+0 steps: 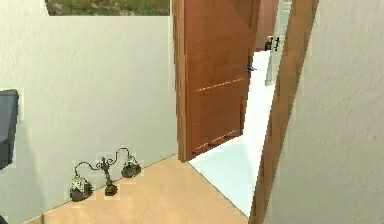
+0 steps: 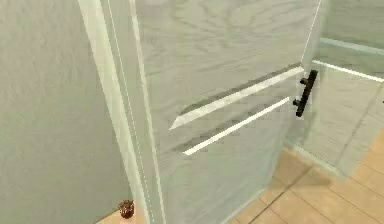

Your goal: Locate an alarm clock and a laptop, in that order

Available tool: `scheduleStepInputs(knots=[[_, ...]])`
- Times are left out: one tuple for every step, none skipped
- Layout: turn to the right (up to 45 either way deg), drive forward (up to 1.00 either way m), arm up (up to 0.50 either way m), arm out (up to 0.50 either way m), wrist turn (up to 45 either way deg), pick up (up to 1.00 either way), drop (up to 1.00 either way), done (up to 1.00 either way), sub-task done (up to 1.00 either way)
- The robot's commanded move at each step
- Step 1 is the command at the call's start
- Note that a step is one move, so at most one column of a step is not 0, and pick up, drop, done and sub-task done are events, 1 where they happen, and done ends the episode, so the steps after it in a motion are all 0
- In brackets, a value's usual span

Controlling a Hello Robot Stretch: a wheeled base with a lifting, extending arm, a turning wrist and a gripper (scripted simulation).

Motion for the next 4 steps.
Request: scheduleStepInputs(knots=[[0.0, 0.95, 0.0, 0.0, 0.0, 0.0, 0.0, 0.0, 0.0], [12.0, 0.0, 0.0, 0.0, 0.0, 0.0, 0.0, 0.0, 0.0], [0.0, 0.2, 0.0, 0.0, 0.0, 0.0, 0.0, 0.0, 0.0], [33.0, 0.0, 0.0, 0.0, 0.0, 0.0, 0.0, 0.0, 0.0]])
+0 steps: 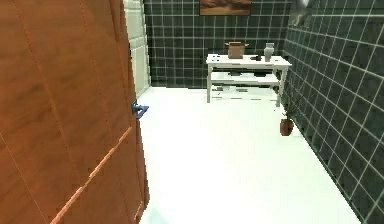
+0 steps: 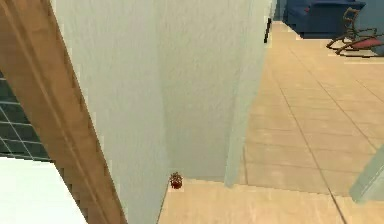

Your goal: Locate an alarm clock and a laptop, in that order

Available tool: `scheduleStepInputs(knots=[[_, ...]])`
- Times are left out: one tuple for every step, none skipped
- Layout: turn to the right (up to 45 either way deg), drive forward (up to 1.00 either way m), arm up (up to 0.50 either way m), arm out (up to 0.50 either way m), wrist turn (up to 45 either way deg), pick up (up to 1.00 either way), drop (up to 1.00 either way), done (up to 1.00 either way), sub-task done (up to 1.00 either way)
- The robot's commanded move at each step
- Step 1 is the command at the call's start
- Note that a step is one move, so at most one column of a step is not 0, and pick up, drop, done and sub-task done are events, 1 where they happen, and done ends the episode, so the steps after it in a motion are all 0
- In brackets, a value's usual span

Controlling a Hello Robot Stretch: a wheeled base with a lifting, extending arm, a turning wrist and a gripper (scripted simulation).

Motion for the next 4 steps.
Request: scheduleStepInputs(knots=[[0.0, 1.0, 0.0, 0.0, 0.0, 0.0, 0.0, 0.0, 0.0], [6.0, 0.0, 0.0, 0.0, 0.0, 0.0, 0.0, 0.0, 0.0], [0.0, 0.4, 0.0, 0.0, 0.0, 0.0, 0.0, 0.0, 0.0], [-45.0, 0.0, 0.0, 0.0, 0.0, 0.0, 0.0, 0.0, 0.0]])
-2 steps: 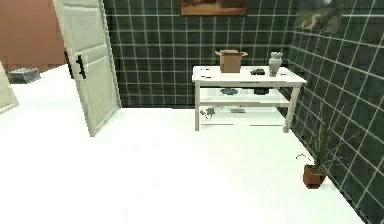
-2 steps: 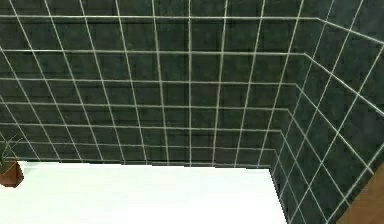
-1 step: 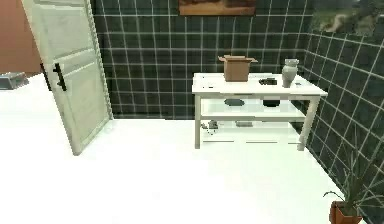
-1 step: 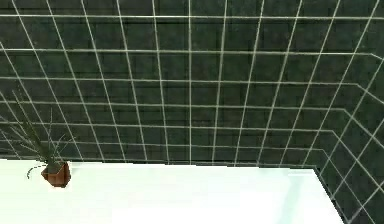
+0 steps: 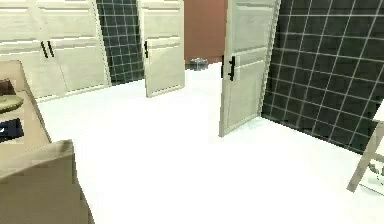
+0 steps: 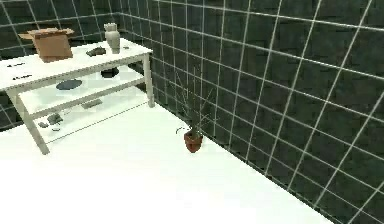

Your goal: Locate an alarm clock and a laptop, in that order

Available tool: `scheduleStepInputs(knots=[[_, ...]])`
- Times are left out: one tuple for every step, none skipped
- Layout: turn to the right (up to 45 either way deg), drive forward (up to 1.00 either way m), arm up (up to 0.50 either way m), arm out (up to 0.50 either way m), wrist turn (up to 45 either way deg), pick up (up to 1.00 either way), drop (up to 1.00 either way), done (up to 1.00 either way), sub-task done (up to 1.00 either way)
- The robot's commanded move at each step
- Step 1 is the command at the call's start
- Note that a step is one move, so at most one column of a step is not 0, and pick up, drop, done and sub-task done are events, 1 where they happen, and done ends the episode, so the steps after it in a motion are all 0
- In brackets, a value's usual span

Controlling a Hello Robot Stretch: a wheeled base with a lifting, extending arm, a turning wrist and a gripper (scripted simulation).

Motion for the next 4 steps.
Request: scheduleStepInputs(knots=[[0.0, 1.0, 0.0, 0.0, 0.0, 0.0, 0.0, 0.0, 0.0], [0.0, 1.0, 0.0, 0.0, 0.0, 0.0, 0.0, 0.0, 0.0], [-3.0, 0.0, 0.0, 0.0, 0.0, 0.0, 0.0, 0.0, 0.0], [0.0, 0.4, 0.0, 0.0, 0.0, 0.0, 0.0, 0.0, 0.0]])
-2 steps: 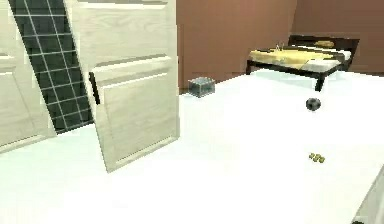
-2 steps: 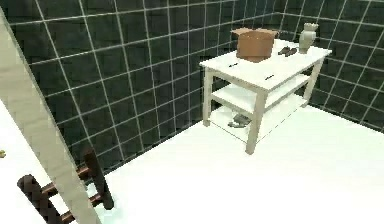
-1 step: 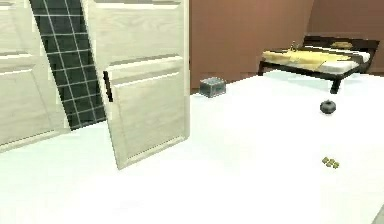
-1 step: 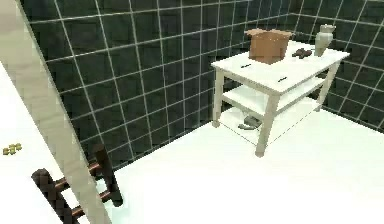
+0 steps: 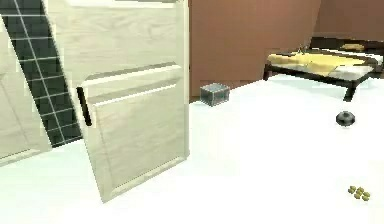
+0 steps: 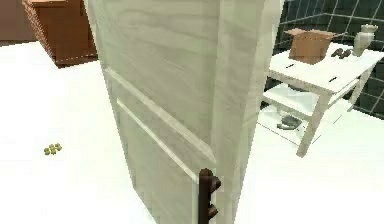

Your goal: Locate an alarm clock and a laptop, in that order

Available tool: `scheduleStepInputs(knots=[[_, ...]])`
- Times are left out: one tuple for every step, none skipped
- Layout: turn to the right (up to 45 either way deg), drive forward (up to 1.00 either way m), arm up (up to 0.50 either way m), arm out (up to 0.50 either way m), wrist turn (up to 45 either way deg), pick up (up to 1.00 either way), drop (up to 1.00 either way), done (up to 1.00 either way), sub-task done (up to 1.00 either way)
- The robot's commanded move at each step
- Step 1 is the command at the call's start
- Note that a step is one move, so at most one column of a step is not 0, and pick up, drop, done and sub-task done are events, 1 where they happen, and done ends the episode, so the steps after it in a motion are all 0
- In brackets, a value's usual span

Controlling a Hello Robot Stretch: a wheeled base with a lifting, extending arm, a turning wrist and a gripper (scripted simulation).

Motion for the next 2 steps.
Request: scheduleStepInputs(knots=[[-36.0, 0.0, 0.0, 0.0, 0.0, 0.0, 0.0, 0.0, 0.0], [0.0, 0.2, 0.0, 0.0, 0.0, 0.0, 0.0, 0.0, 0.0]])
